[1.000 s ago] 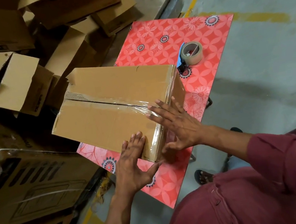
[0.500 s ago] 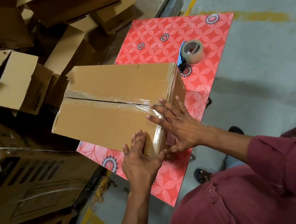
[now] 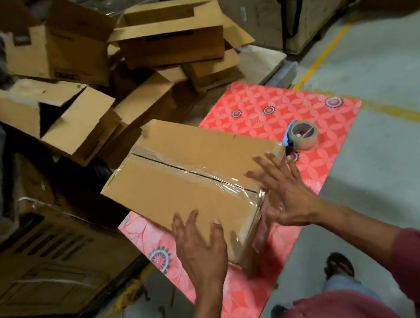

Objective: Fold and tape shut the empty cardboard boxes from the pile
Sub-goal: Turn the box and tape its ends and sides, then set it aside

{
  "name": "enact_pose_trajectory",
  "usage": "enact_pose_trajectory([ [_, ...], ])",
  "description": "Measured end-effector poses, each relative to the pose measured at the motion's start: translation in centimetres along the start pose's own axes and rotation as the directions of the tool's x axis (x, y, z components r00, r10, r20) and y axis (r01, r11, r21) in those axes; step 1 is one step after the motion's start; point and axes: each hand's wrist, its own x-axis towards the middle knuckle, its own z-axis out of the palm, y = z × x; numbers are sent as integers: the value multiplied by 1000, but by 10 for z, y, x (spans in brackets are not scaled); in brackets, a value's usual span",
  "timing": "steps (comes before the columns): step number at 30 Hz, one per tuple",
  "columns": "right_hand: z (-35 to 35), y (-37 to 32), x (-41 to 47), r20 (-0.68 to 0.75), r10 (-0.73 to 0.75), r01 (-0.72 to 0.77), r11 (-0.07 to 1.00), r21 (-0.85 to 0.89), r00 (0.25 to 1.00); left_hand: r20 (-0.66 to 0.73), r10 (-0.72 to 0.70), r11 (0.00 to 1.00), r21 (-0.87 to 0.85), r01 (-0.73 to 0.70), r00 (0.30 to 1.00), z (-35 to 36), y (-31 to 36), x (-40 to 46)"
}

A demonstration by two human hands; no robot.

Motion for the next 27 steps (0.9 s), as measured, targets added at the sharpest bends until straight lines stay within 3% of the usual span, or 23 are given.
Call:
enact_pose_trajectory([
  [2, -23, 19, 37, -39, 144, -145, 989, -12, 989, 14, -271, 956, -108, 271, 962, 0, 7, 0],
  [4, -36, 36, 78, -13, 272, -272, 961, -40, 962, 85, -451, 845, -279, 456, 889, 3, 15, 3],
  [7, -36, 57, 127, 137, 345, -322, 932, -168, 928, 124, -529, 718, -462, 521, 839, 15, 20, 13],
  [11, -22, 58, 142, 242, 384, -329, 914, -239, 891, 16, -595, 739, -384, 554, 804, 21, 11, 35],
  [16, -33, 29, 104, 410, 340, -152, 891, -427, 846, -53, -603, 780, -244, 576, 796, -9, -21, 81],
  [19, -34, 0, 78, 497, 273, -55, 911, -408, 824, -90, -564, 825, -4, 565, 821, -30, -30, 113],
  [22, -17, -32, 57, 673, 111, 57, 973, -222, 731, -113, -497, 837, 200, 510, 860, -44, -31, 147],
  [24, -12, -48, 51, 794, 1, -33, 999, 24, 607, -155, -443, 829, 305, 469, 883, -45, -22, 162],
  [25, -15, -50, 55, 814, -26, -82, 993, 90, 580, -170, -408, 833, 332, 442, 897, -43, -14, 165],
  [27, -19, -34, 79, 707, -11, -62, 995, 78, 707, -161, -322, 887, 292, 357, 933, -29, 9, 161],
])
